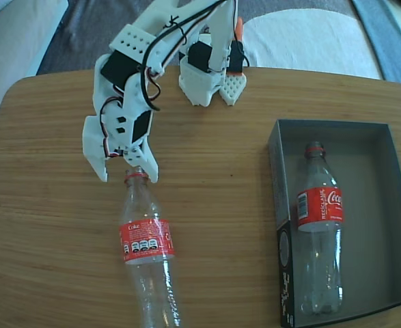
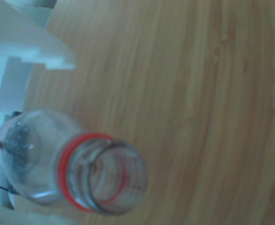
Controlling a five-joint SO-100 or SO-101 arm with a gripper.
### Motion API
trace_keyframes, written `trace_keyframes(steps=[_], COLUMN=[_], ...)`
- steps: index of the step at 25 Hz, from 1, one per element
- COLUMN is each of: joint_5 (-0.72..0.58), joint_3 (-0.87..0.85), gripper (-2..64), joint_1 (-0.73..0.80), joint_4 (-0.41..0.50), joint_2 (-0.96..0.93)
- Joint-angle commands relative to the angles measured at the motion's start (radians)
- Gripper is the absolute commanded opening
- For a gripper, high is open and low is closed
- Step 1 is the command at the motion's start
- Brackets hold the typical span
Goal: Grasp the bottles and put them in the box.
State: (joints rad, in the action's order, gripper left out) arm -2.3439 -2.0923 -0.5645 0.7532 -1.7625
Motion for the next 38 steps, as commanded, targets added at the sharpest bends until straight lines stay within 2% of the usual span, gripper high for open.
trace_keyframes(steps=[1,11,15,25,27,35,38], joint_5=[-0.003,-0.002,-0.002,-0.002,-0.002,-0.002,-0.002], joint_3=[0.002,-0.028,-0.052,-0.038,-0.038,-0.035,-0.031], gripper=[40.9,40.9,40.9,40.3,34.7,-0.3,-0.3], joint_1=[0.02,0.115,0.121,0.11,0.109,0.107,0.107], joint_4=[-0.008,-0.014,-0.101,-0.184,-0.184,-0.183,-0.183], joint_2=[-0.008,0.002,0.066,0.161,0.155,0.153,0.152])
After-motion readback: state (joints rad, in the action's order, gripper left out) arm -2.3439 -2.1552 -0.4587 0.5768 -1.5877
